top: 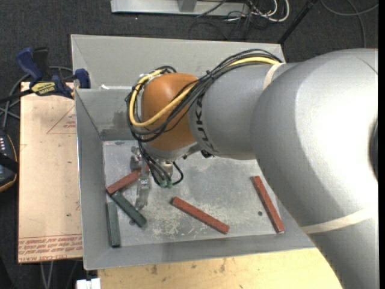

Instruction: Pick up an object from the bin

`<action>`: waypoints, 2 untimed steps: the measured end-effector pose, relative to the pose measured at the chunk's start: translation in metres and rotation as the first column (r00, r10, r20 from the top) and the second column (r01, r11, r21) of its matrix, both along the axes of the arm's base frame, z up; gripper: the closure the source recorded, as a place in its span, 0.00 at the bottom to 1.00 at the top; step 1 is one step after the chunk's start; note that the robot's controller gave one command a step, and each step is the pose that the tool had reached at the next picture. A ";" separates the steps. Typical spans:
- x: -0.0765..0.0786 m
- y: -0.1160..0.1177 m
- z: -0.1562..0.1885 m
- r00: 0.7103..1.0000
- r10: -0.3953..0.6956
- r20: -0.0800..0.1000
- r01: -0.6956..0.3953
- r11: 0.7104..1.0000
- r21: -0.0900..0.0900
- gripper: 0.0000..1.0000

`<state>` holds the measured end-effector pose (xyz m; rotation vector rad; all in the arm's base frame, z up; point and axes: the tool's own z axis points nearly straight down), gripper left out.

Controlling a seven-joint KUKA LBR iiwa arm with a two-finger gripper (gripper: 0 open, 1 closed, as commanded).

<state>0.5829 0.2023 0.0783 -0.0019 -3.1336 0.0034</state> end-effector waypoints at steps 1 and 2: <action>0.003 0.001 0.005 1.000 0.000 0.008 0.000 1.000 0.004 1.00; 0.019 0.008 0.132 0.999 -0.032 0.019 0.032 0.999 0.007 1.00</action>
Offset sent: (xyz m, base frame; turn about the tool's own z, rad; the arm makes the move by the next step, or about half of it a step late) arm 0.0000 0.0000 0.0000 0.0000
